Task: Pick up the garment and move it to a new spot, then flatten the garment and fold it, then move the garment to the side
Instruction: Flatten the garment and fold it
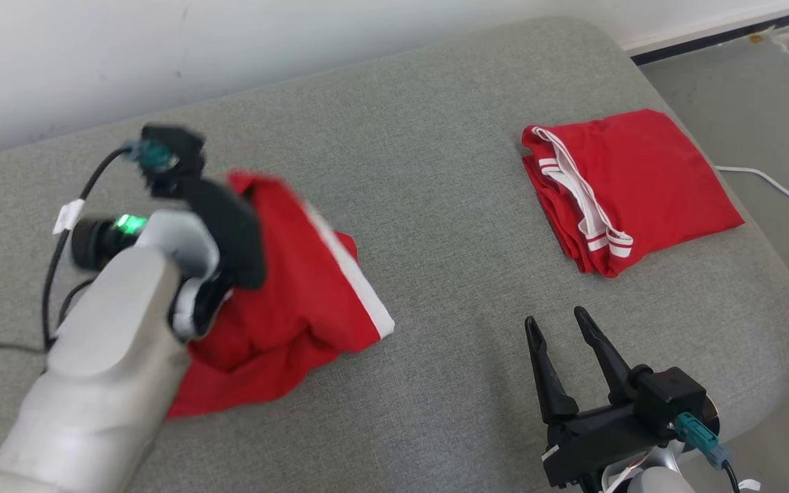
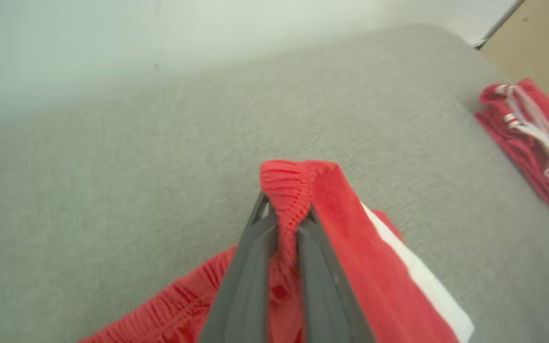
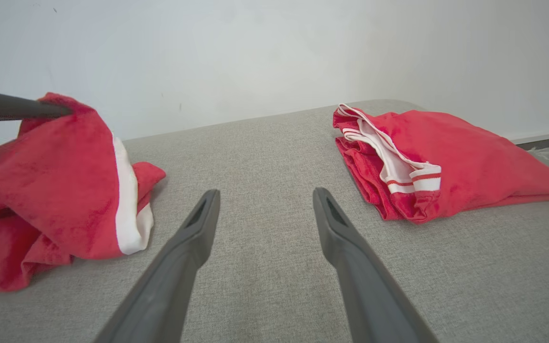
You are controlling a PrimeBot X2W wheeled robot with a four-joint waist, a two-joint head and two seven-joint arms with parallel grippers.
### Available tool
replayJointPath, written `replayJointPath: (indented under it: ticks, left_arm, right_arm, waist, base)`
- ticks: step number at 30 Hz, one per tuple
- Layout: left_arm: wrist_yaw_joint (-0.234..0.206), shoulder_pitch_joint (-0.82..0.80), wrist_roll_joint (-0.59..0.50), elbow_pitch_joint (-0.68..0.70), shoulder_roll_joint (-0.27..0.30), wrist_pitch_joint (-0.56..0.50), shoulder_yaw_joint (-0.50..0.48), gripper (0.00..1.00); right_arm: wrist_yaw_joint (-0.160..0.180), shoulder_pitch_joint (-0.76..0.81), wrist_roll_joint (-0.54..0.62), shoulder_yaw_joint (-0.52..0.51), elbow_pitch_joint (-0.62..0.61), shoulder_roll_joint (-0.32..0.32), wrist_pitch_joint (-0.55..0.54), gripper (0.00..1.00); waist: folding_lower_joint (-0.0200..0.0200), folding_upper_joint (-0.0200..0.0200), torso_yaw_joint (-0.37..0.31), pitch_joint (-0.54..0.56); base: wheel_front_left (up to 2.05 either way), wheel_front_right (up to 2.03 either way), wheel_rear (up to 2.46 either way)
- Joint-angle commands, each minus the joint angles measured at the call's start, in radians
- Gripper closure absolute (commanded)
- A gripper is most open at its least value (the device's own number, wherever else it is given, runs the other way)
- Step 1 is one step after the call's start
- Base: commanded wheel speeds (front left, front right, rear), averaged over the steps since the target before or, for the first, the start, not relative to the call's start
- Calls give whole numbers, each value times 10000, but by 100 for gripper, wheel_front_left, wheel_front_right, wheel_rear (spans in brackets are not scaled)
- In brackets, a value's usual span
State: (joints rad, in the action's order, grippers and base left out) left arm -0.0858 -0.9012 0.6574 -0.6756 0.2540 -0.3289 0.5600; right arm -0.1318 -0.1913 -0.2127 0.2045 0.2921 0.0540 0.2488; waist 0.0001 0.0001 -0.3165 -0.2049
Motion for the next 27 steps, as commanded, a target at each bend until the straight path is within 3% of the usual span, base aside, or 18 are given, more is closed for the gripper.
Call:
replayJointPath:
  ticks: [1,10,15,27]
  left_arm:
    - [154,-291,-172,128,-165,566,3,100]
    - [946,-1801,-662,767,-1238,3663,77,100]
    - [1331,-1800,-642,752,-1500,4322,302,100]
    - [1690,1717,-771,1359,-562,4862,1438,100]
  right_arm:
    - [26,-98,-59,24,40,-13,62,0]
    - [26,13,-109,121,198,-27,93,0]
    - [26,118,-70,-90,181,-32,97,0]
    - [26,500,134,-291,-53,34,-61,0]
  waist:
    - [-1,-1,-13,54]
    - [-1,-1,-115,314]
    - [-1,-1,93,381]
    - [-1,-1,1302,574]
  base:
    - [0,0,0]
    - [0,0,0]
    - [0,0,0]
    - [0,0,0]
